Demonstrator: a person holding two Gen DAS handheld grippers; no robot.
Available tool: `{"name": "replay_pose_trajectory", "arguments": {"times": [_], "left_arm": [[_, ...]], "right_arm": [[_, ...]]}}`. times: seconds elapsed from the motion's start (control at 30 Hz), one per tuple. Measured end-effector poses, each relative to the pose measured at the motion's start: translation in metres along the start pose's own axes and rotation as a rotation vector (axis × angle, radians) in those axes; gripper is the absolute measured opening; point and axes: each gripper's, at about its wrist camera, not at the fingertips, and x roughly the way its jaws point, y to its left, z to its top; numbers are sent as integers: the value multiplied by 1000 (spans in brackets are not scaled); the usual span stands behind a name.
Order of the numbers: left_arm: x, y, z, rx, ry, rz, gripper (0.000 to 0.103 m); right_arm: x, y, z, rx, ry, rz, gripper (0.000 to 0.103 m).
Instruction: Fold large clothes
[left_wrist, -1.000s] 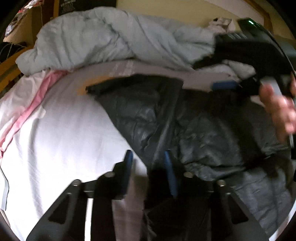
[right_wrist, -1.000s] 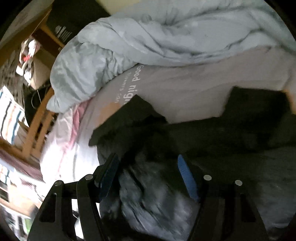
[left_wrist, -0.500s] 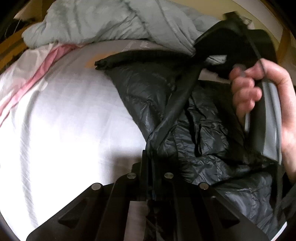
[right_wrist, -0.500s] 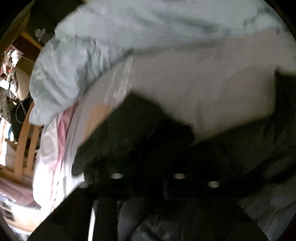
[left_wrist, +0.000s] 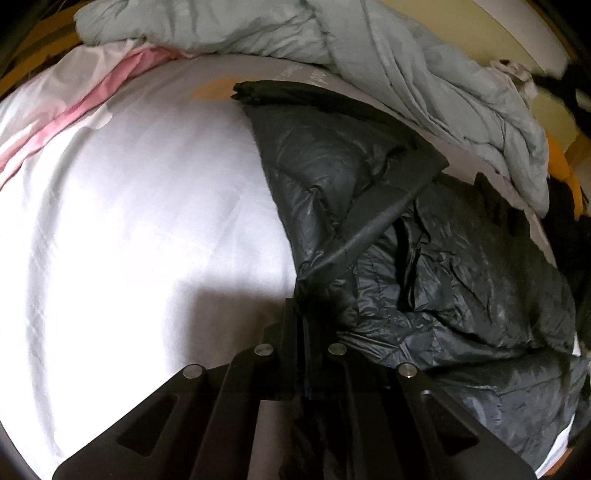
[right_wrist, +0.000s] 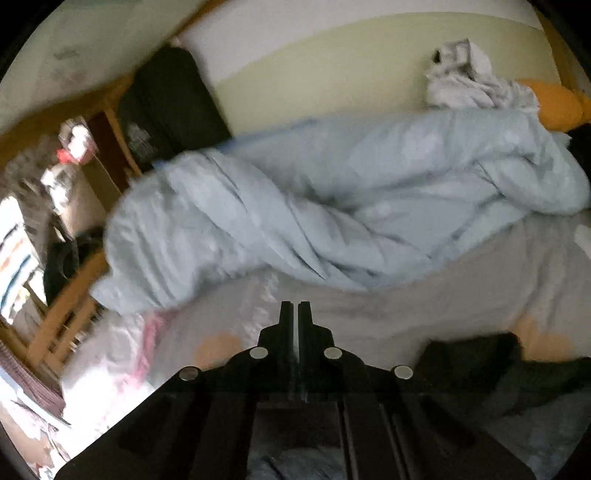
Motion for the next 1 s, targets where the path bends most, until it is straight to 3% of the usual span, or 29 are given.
{"name": "replay_pose_trajectory", "arguments": {"times": [0.1, 0.13, 0.23, 0.4, 0.47, 0.5, 0.53, 0.6, 0.7, 0.87, 0.9, 0.93, 0.97, 1.0], "left_arm": [[2, 5, 1, -33, 9, -16, 5], [2, 6, 1, -41, 12, -20, 5], [4, 12, 3, -80, 28, -56, 5], [12, 43, 5, -265, 92, -223, 5], [14, 49, 5, -305, 112, -258, 5], [15, 50, 5, -318, 117, -267, 5], [16, 50, 5, -327, 121, -274, 5], [16, 50, 5, -334, 125, -281, 5], [17, 50, 3, -349, 128, -293, 5], [15, 40, 6, -313, 116, -266, 5], [15, 38, 6, -306, 113, -261, 5], [15, 36, 6, -301, 112, -258, 5], [15, 34, 6, -296, 110, -255, 5], [15, 32, 6, -293, 109, -253, 5]], "right_arm": [[23, 7, -22, -128, 59, -92, 11], [34, 12, -32, -165, 93, -107, 16], [66, 32, -60, -276, 196, -112, 18], [89, 119, -91, -611, 220, -141, 19], [95, 155, -103, -723, 227, -114, 32], [97, 169, -109, -768, 220, -113, 53], [98, 182, -116, -814, 202, -113, 68], [102, 208, -130, -891, 175, -107, 68], [119, 231, -141, -910, 227, -81, 68], [158, 248, -163, -964, 297, -214, 65], [162, 246, -164, -952, 304, -222, 48], [165, 245, -163, -935, 307, -218, 15], [165, 242, -160, -912, 298, -224, 4], [160, 240, -154, -883, 248, -235, 3]]}}
